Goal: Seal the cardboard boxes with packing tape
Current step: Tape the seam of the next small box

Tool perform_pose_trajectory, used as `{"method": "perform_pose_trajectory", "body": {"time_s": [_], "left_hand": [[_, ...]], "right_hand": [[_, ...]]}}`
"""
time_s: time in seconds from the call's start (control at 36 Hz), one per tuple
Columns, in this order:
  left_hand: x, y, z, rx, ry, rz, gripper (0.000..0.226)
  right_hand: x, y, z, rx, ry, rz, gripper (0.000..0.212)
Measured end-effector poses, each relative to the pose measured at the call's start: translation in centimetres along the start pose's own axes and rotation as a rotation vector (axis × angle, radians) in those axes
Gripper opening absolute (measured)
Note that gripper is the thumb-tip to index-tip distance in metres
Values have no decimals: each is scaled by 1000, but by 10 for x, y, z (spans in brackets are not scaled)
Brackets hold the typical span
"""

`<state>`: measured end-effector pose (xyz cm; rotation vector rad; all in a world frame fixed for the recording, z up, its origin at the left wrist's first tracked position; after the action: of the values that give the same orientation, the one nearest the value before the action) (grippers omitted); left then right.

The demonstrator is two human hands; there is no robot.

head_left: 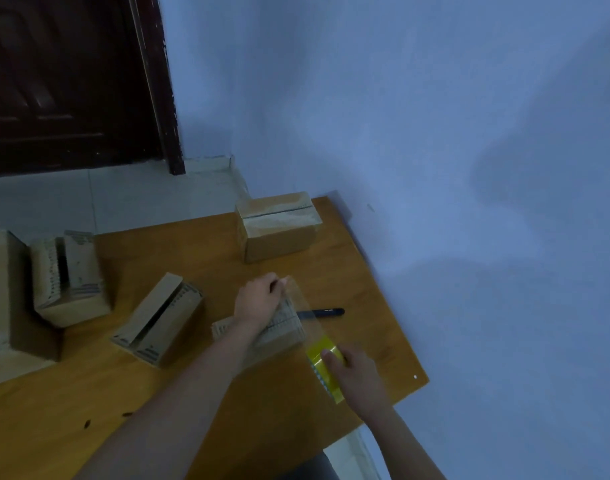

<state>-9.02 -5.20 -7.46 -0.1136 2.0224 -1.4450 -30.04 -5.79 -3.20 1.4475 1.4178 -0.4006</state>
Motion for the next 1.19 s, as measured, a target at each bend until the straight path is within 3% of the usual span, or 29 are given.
{"method": "perform_pose_trajectory", "body": {"time_s": [0.11, 0.58, 0.81, 1.08, 1.19], "left_hand": [[2, 6, 4, 32, -13, 13, 37], [5, 11, 8, 25, 28, 101, 35], [7, 6, 11, -136, 124, 115, 32], [8, 10, 19, -265, 167, -24, 27], [5, 11, 21, -372, 176, -97, 24]], "right_hand": [[2, 0, 1, 1, 20, 2, 33], [16, -7, 5, 39, 56, 54, 29], [29, -10, 9, 88, 126, 121, 17], [48, -13, 33, 133, 162, 34, 48], [52, -13, 30, 151, 183, 90, 50]]}}
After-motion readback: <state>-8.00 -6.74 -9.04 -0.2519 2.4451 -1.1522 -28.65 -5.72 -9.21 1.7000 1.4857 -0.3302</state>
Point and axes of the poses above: each hand's wrist, its own z-axis towards the middle knuckle, its own x-axis out of the palm, y = z × x, the point moved 1 cm from there along z, towards the middle knuckle, and after that the axes turned 14 degrees about -z, right-handed, at the moved point
